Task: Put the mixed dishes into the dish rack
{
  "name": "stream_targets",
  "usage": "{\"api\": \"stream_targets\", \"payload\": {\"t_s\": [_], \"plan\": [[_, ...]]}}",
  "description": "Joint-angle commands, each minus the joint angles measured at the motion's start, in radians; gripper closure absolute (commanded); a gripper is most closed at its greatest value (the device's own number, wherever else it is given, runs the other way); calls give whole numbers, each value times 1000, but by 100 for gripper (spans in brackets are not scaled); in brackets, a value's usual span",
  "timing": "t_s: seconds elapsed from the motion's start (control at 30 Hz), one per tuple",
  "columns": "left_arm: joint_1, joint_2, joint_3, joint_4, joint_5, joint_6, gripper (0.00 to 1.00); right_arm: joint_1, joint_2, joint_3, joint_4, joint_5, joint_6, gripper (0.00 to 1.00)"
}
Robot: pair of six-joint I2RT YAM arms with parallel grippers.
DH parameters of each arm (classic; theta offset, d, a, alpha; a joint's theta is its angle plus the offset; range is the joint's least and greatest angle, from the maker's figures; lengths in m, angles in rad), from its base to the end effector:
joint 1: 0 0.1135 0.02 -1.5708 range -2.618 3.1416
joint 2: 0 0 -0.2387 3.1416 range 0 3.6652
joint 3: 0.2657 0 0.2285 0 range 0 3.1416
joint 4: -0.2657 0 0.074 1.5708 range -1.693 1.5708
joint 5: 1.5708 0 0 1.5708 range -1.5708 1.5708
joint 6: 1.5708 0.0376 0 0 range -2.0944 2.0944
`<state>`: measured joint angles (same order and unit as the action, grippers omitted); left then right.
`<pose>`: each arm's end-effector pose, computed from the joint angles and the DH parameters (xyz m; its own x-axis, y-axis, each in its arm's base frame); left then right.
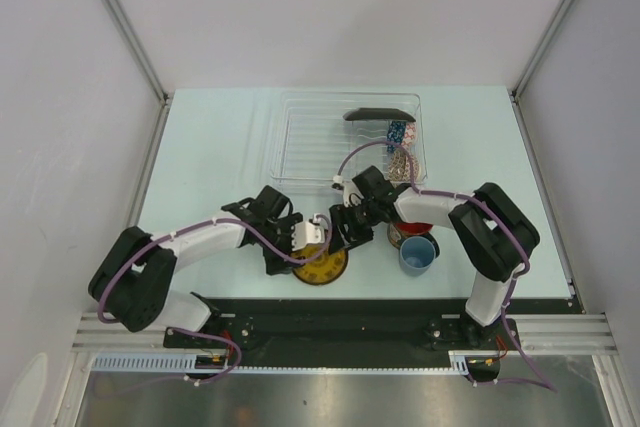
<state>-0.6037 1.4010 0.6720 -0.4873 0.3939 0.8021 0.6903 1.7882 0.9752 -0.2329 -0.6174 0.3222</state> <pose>0.1744 -0.1378 0.1447 -0.0811 0.8622 -0.5000 0.9956 0.0932 -0.0007 0.2322 0.2199 0.1371 -0.8682 -0.3821 -0.3167 -0.4934 0.5956 0.6339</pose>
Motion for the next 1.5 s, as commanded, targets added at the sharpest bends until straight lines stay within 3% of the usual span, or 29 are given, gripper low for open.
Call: {"api": "stream_targets", "payload": {"t_s": [0.0,0.7,0.83,1.0,1.1,1.13,1.2,1.47], "plan": [[-54,38,23,78,40,-61,12,-2,8,-3,64,-15,28,39],[-97,33,34,148,28,-130,12,-2,-135,51,63,-81,80,46],[-97,32,37,148,17,-124,12,5,-99,57,70,-97,86,57],[-97,27,41,145,11,-122,12,2,-72,72,52,-102,77,61],[-97,24,46,141,6,-132,12,2,-53,82,37,-102,71,77],[-97,23,49,141,3,-132,12,0,-49,83,34,-102,66,89],[-97,18,61,121,-6,-132,12,0,-43,92,17,-97,57,100],[-50,-40,150,7,-78,-130,12,-23,-99,135,-98,-22,-35,100]]}}
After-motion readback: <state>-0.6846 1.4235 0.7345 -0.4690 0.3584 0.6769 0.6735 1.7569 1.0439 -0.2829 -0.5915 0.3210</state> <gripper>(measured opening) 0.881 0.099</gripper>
